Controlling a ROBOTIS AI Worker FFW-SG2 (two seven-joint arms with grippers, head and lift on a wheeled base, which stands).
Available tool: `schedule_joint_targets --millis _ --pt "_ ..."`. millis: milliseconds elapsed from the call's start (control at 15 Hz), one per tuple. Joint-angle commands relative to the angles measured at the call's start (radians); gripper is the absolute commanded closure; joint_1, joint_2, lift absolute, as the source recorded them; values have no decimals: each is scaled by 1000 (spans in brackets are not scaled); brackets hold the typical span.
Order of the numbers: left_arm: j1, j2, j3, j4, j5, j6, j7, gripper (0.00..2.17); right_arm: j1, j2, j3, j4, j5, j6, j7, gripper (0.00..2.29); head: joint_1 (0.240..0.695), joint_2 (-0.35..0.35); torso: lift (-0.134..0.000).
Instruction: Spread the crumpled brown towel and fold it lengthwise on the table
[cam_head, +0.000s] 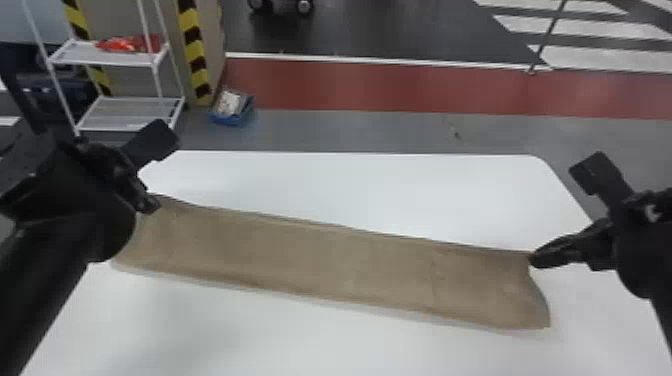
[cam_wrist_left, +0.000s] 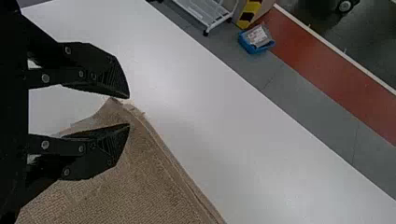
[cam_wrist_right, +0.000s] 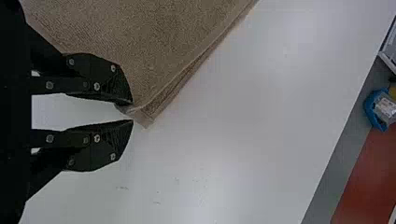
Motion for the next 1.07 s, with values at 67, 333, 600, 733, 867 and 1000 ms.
schedule_joint_targets --millis 67,333,600,733,867,1000 --pt "14 -1 10 -26 2 4 25 2 15 2 -23 -24 -20 10 -15 103 695 -99 -123" --pt "14 -1 24 -46 5 50 28 90 40 -3 -64 -72 -61 25 -35 113 695 -102 -123" --pt "14 8 40 -66 22 142 10 161 80 -7 -107 -116 -89 31 -35 113 695 -99 -123" --pt "2 11 62 -66 80 249 -1 211 107 -7 -122 -139 -102 22 -35 113 695 -95 -123" --pt "-27 9 85 -62 196 378 1 211 147 -4 -139 -169 -109 16 -33 117 695 -91 -123" --pt "-49 0 96 -49 252 433 7 211 172 -3 -162 -173 -110 1 -33 117 695 -92 -123"
